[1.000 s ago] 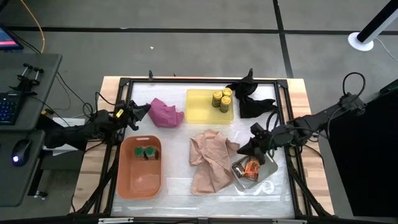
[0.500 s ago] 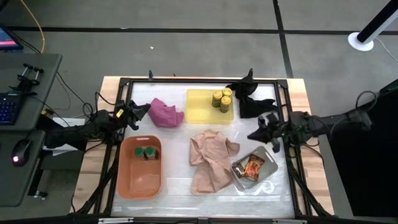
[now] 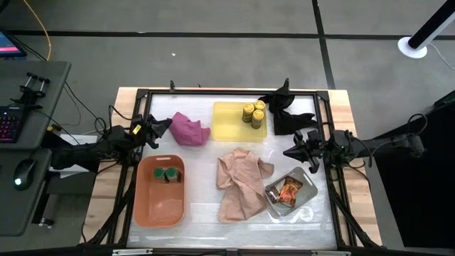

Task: Sort spices by type
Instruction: Return to Home Position

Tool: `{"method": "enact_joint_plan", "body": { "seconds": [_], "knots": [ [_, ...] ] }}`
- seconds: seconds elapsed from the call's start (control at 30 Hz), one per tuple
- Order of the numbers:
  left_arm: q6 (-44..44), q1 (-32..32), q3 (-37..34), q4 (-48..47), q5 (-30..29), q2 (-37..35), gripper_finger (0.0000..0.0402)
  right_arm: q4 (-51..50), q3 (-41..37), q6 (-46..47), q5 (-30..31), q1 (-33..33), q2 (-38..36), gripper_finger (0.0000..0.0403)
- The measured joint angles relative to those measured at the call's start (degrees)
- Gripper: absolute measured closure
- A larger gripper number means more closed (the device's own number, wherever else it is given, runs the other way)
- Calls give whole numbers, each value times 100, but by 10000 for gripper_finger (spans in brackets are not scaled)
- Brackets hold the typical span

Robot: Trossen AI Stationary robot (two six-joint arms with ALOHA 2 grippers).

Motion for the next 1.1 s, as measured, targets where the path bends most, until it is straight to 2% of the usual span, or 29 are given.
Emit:
{"method": "enact_joint_plan", "body": {
  "seconds": [0.53, 0.7, 1.1],
  "knots": [
    [1, -2, 0, 0, 0, 0, 401, 11, -317, -592, 478, 0, 2, 403],
    [1, -2, 0, 0, 0, 0, 401, -786, -317, -650, 794, 0, 7, 403],
    [1, -2, 0, 0, 0, 0, 401, -2176, -317, -650, 793, 0, 7, 402]
  ]
}}
